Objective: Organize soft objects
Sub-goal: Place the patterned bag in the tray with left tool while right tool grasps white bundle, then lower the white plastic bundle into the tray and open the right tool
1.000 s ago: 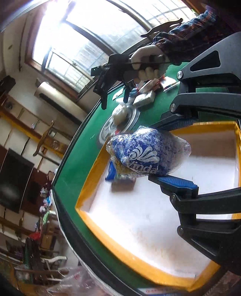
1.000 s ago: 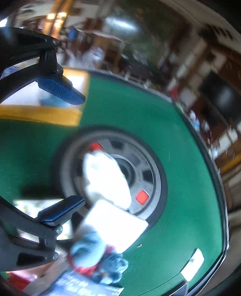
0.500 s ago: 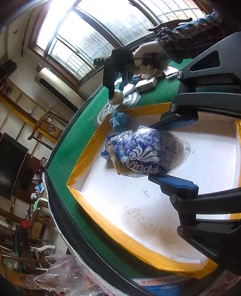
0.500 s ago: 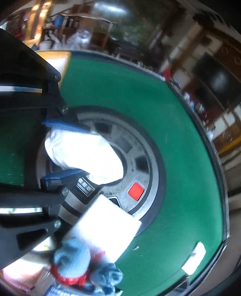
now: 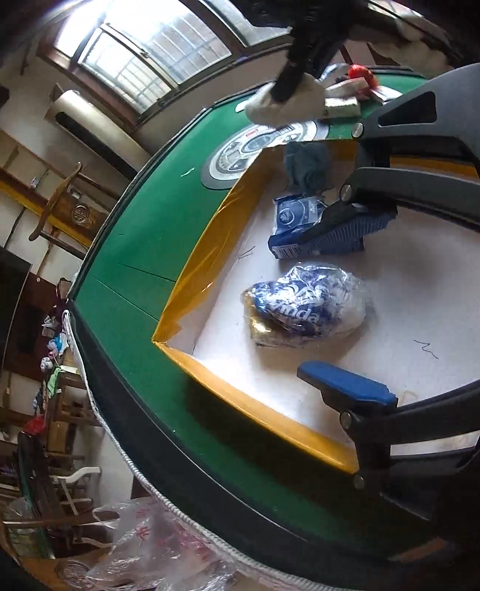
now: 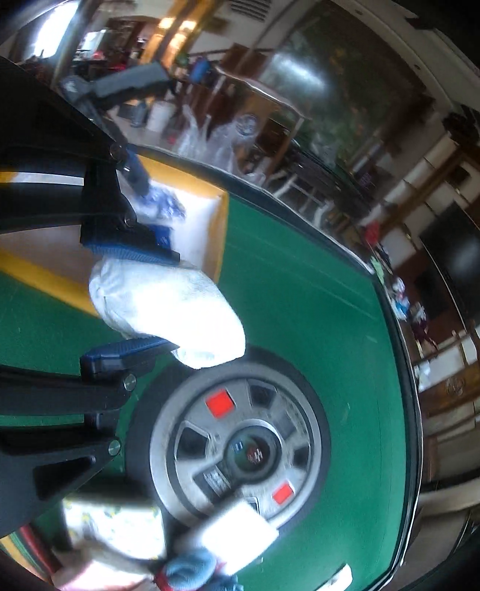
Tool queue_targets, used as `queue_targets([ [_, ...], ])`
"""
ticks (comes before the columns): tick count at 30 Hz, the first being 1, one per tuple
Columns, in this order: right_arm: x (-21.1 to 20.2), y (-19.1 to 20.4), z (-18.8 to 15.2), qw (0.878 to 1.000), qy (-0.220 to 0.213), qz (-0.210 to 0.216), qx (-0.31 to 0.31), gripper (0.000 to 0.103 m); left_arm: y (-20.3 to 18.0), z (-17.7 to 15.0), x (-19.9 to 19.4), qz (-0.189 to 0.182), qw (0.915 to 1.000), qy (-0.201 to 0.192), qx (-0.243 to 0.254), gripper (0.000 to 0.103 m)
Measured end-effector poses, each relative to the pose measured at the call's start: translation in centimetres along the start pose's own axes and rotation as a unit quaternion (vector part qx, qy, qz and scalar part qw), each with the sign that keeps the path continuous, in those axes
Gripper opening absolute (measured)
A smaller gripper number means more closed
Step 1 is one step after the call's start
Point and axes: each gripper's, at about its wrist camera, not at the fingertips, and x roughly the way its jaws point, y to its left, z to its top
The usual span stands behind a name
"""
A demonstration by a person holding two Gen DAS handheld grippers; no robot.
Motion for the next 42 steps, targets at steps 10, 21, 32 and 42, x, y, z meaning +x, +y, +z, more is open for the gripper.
queue_targets([
  [10, 6.7, 8.0, -1.2, 0.994, 0.060, 0.044, -0.075, 0.034, 3.3, -4.8, -10.6, -0.054, 0.9914, -0.110, -0.044, 0.072],
  [21, 14.2, 11.7, -1.7, 0.985, 0.134, 0.103, -0.029, 0.038, 7.5, -8.5, -12.9, -0.038, 0.9869, -0.122, -0.098, 0.072],
  [32, 12.6, 9.8, -0.6, 0.994, 0.090, 0.010, -0.056, 0.045, 7.1, -9.0, -13.3, -0.048, 0.9870, -0.124, -0.090, 0.072],
  [42, 5.5, 7.8, -0.3, 0.997, 0.034, 0.042, -0.058, 0.059, 6.6, -9.4, -13.5, -0.048, 0.9871, -0.128, -0.083, 0.072],
])
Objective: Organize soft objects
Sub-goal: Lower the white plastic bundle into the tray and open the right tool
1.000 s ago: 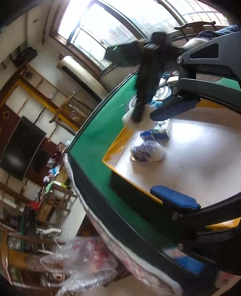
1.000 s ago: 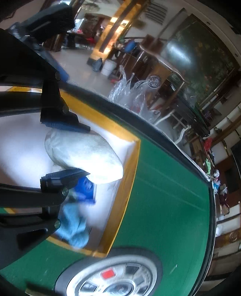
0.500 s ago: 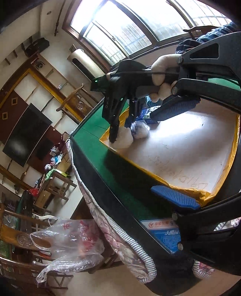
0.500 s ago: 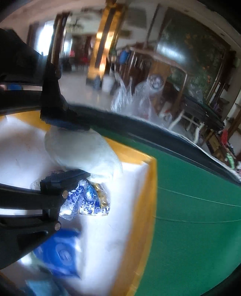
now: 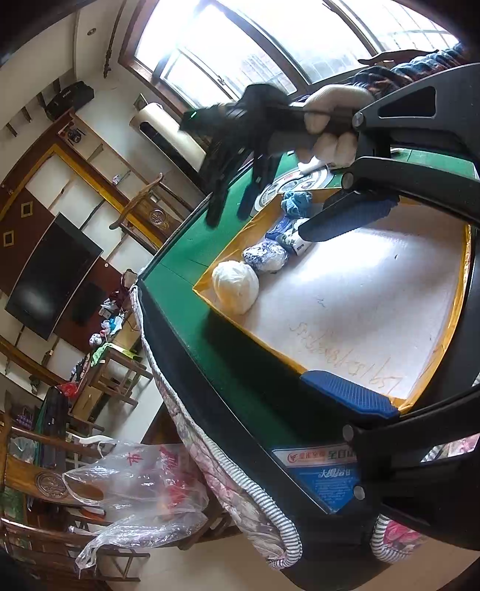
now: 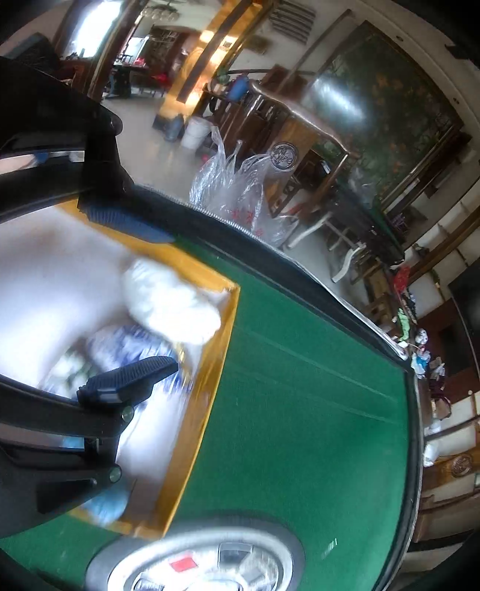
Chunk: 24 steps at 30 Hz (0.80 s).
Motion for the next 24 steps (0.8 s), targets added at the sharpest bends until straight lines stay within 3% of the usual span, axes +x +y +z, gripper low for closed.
queue_targets([
  [10, -7.7, -6.0, -3.7, 0.997, -0.061, -0.045, 0.024, 0.059, -2.6, -1.3, 1.2, -0.011, 0.9994, 0.022, 0.024, 0.072],
  [16, -13.6, -11.5, -6.1, 0.986, -0.119, -0.094, 0.067, 0.061, -7.3, -2.7, 4.3, -0.030, 0.9931, 0.080, 0.080, 0.072],
  [20, -15.6, -14.0, -7.8, 0.982, -0.134, -0.090, 0.094, 0.063, -11.5, -3.4, 8.4, 0.033, 0.9762, 0.132, 0.169, 0.072],
  [22, -16.2, -14.5, -8.5, 0.981, -0.140, -0.084, 0.101, 0.063, -13.2, -3.7, 10.5, 0.098, 0.9590, 0.135, 0.229, 0.072],
  [24, -16.8, -14.9, -8.9, 0.980, -0.148, -0.084, 0.104, 0.063, -13.8, -3.6, 12.2, 0.139, 0.9462, 0.139, 0.257, 0.072],
])
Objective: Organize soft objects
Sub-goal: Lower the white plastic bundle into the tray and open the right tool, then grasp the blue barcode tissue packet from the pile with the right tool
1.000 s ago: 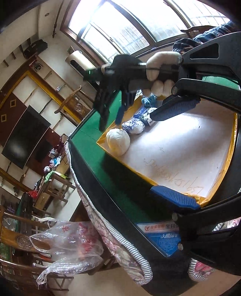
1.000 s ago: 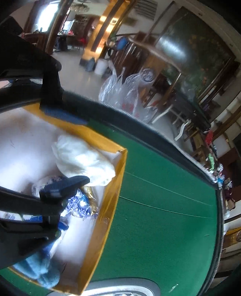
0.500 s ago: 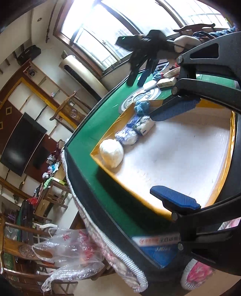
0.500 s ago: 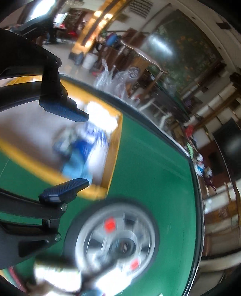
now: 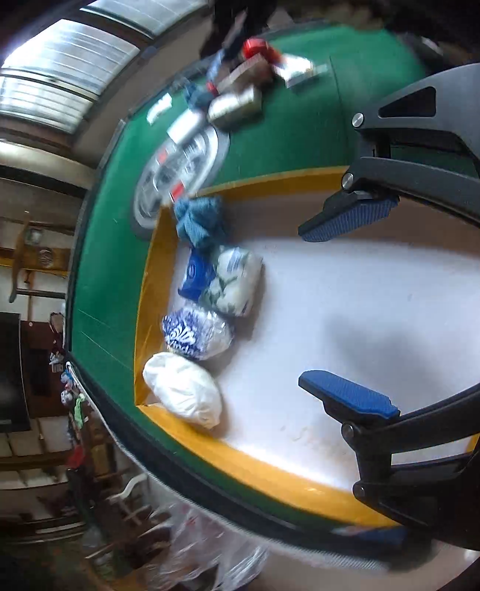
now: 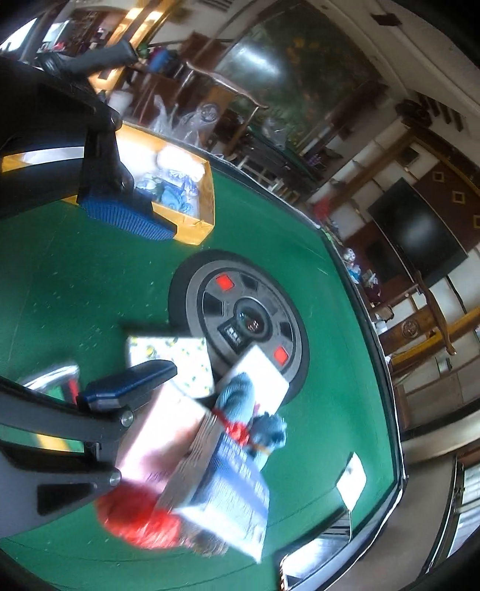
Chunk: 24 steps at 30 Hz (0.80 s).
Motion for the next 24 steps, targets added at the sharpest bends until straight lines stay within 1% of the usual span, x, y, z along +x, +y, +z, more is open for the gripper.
queue_targets([
  [2, -1.0, -0.8, -0.3, 1.000, -0.010, 0.000, 0.001, 0.063, -0.8, 1.2, 2.0, 0.035, 0.9989, 0.020, 0.024, 0.072],
  [3, -1.5, -1.4, -0.6, 1.000, -0.013, -0.001, 0.001, 0.063, -0.8, 1.7, 3.0, 0.044, 0.9982, 0.032, 0.025, 0.072],
  [5, -2.1, -1.9, -0.8, 1.000, -0.020, -0.005, 0.001, 0.063, -0.9, 2.7, 4.8, 0.050, 0.9974, 0.047, 0.021, 0.072],
  [7, -2.8, -2.5, -0.9, 1.000, -0.026, -0.008, 0.005, 0.063, -0.9, 3.5, 5.8, 0.046, 0.9980, 0.041, 0.010, 0.072],
  [10, -3.7, -3.6, -1.3, 0.999, -0.031, -0.013, 0.010, 0.063, -0.4, 4.2, 5.6, 0.014, 0.9993, 0.026, -0.023, 0.072],
  [12, -4.4, -4.4, -1.5, 0.999, -0.035, -0.021, 0.012, 0.063, 0.3, 3.8, 4.2, -0.010, 0.9988, 0.010, -0.046, 0.072],
  [14, -5.1, -5.3, -1.6, 0.999, -0.042, -0.033, 0.012, 0.064, 0.5, 2.9, 1.5, -0.035, 0.9977, -0.016, -0.056, 0.072],
  [15, -5.3, -5.8, -1.5, 0.998, -0.047, -0.042, 0.013, 0.066, 0.2, 2.7, 0.4, -0.043, 0.9972, -0.026, -0.056, 0.072],
  [17, -5.6, -6.8, -1.2, 0.997, -0.059, -0.053, 0.020, 0.069, -0.5, 1.8, -2.1, -0.072, 0.9951, -0.047, -0.049, 0.072],
  [19, -5.3, -7.7, -0.8, 0.996, -0.067, -0.058, 0.031, 0.069, -1.8, 1.3, -4.0, -0.101, 0.9925, -0.061, -0.032, 0.072],
  [21, -4.8, -8.4, -0.4, 0.995, -0.072, -0.055, 0.043, 0.069, -3.7, 0.8, -5.2, -0.121, 0.9904, -0.065, -0.011, 0.073],
  [24, -4.3, -8.8, 0.3, 0.994, -0.079, -0.058, 0.046, 0.068, -6.1, -0.5, -6.0, -0.155, 0.9862, -0.058, 0.006, 0.073],
])
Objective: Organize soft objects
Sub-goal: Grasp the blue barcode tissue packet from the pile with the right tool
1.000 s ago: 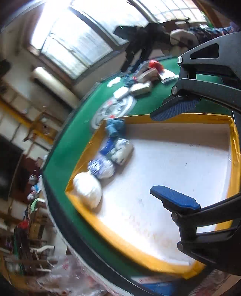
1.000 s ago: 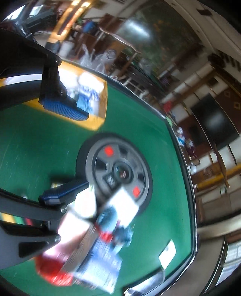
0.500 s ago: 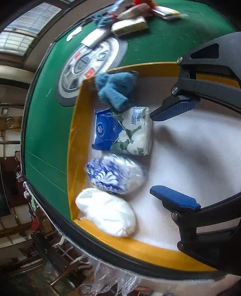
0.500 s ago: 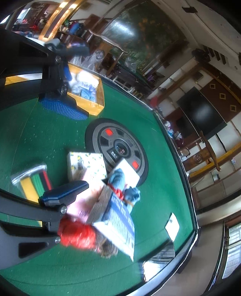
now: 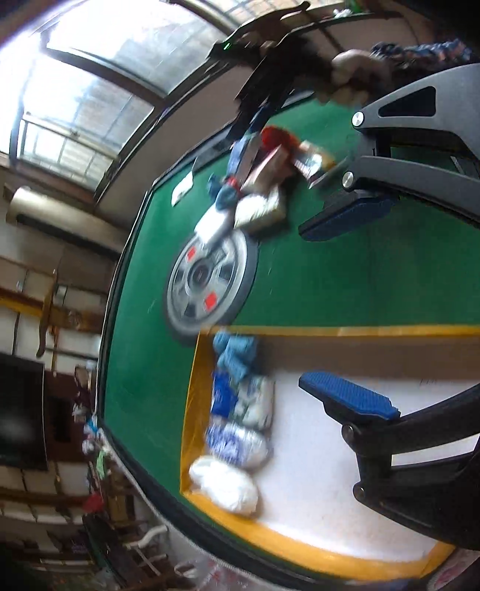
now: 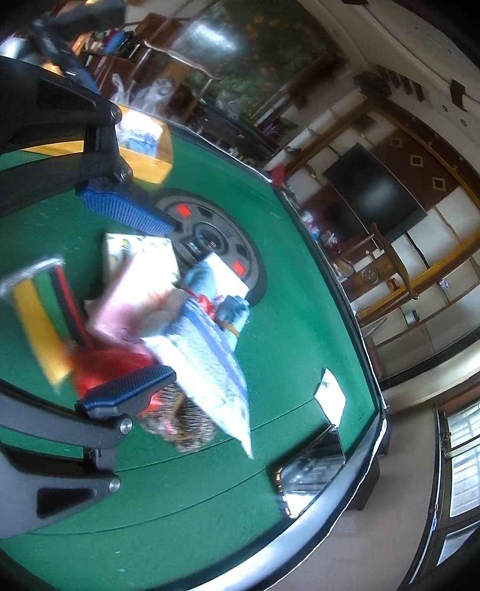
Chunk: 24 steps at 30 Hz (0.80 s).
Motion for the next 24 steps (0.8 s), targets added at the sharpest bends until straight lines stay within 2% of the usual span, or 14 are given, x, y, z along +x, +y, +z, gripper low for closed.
queue_targets([
  [4, -0.7, -2.2, 1.8, 0.998, -0.043, -0.033, 0.026, 0.069, -2.4, -1.2, 0.2, -0.025, 0.9996, 0.011, 0.011, 0.073],
  [7, -0.2, -4.4, 3.8, 0.997, -0.037, -0.021, 0.071, 0.070, -3.4, -1.8, 0.7, -0.032, 0.9991, 0.018, 0.021, 0.073],
  [11, 2.9, -4.8, 6.7, 0.998, 0.017, 0.005, 0.068, 0.070, -4.3, -2.3, 0.8, -0.025, 0.9991, 0.019, 0.028, 0.073],
  [13, 5.4, -4.4, 7.0, 0.996, 0.081, -0.004, 0.045, 0.070, -4.4, -2.3, 0.6, -0.024, 0.9992, 0.017, 0.026, 0.073],
  [15, 6.5, -3.1, 6.6, 0.994, 0.106, -0.015, -0.003, 0.070, -4.2, -2.4, 0.1, -0.020, 0.9995, 0.012, 0.023, 0.073],
  [19, 5.3, 0.8, 3.9, 0.987, 0.125, 0.064, -0.081, 0.070, -3.4, -2.4, 0.3, -0.015, 0.9997, 0.013, 0.015, 0.073],
  [21, 4.8, 3.3, 1.7, 0.974, 0.154, 0.113, -0.120, 0.070, -3.2, -2.3, 0.9, -0.013, 0.9996, 0.020, 0.011, 0.073],
  [22, 4.6, 4.8, 0.2, 0.964, 0.176, 0.143, -0.142, 0.070, -3.3, -2.3, 1.3, -0.014, 0.9996, 0.024, 0.009, 0.073],
  [24, 4.5, 6.5, -2.0, 0.948, 0.211, 0.167, -0.172, 0.070, -3.5, -2.4, 1.7, -0.021, 0.9993, 0.030, 0.006, 0.073],
])
